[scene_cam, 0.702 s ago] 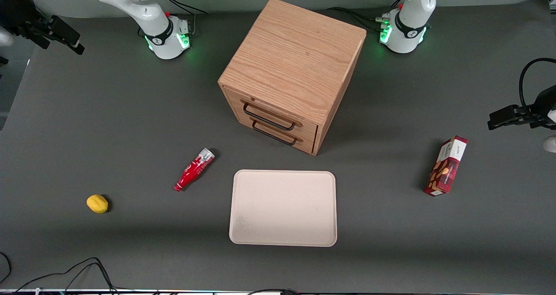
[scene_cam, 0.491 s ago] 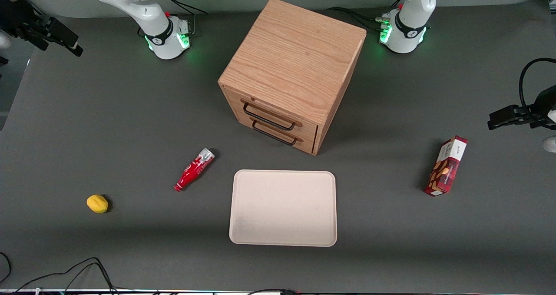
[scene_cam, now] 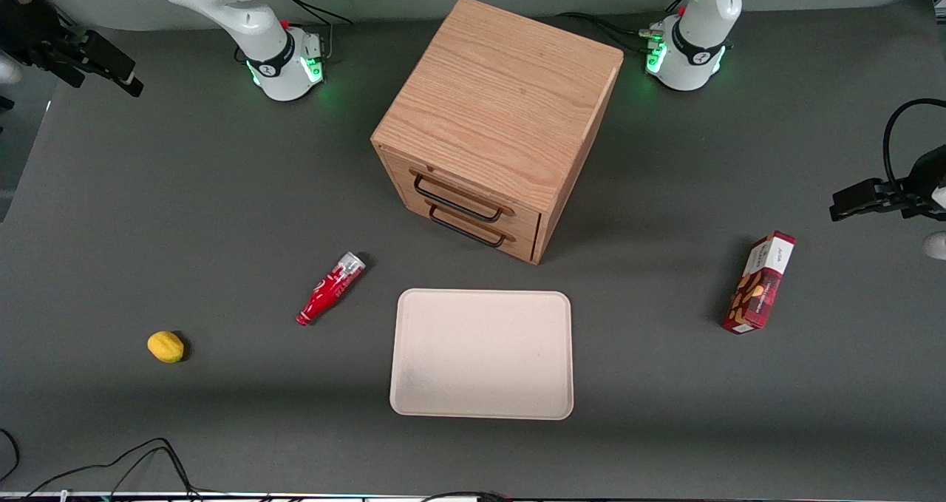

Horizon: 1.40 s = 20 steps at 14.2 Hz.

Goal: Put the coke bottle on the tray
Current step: 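Move the right gripper down toward the red Coca-Cola bottle lying on the table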

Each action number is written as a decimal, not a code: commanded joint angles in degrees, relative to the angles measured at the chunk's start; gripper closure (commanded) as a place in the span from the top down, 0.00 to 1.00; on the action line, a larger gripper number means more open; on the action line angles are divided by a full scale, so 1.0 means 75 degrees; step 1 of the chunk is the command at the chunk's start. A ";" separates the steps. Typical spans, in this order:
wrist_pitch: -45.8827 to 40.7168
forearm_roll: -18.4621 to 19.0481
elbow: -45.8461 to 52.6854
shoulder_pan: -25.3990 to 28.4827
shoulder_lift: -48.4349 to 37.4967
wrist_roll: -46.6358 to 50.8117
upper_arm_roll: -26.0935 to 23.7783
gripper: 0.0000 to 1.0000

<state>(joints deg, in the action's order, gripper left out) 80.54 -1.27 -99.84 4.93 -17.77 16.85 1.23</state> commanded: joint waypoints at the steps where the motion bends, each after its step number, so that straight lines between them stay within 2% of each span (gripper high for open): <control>1: -0.0261 -0.0625 0.1506 -0.0072 0.1286 0.0363 -0.0198 1.00; 4: -0.0227 -0.0697 0.2574 -0.0060 0.2680 0.1639 -0.0735 1.00; 6: 0.0320 -0.0709 0.2636 -0.0048 0.3455 0.2833 -0.1065 1.00; 11: 0.2744 -0.0674 0.1397 0.0069 0.5225 0.4828 -0.1393 1.00; 15: 0.5006 -0.0557 0.0096 0.0163 0.6023 0.5312 -0.1441 1.00; 18: 0.6530 -0.0194 -0.0596 0.0174 0.6562 0.5509 -0.1441 1.00; 20: 0.7049 0.0133 -0.0739 0.0233 0.6844 0.5814 -0.1441 1.00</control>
<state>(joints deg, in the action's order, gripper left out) 130.07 -3.02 -103.92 6.07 32.88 56.73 -9.51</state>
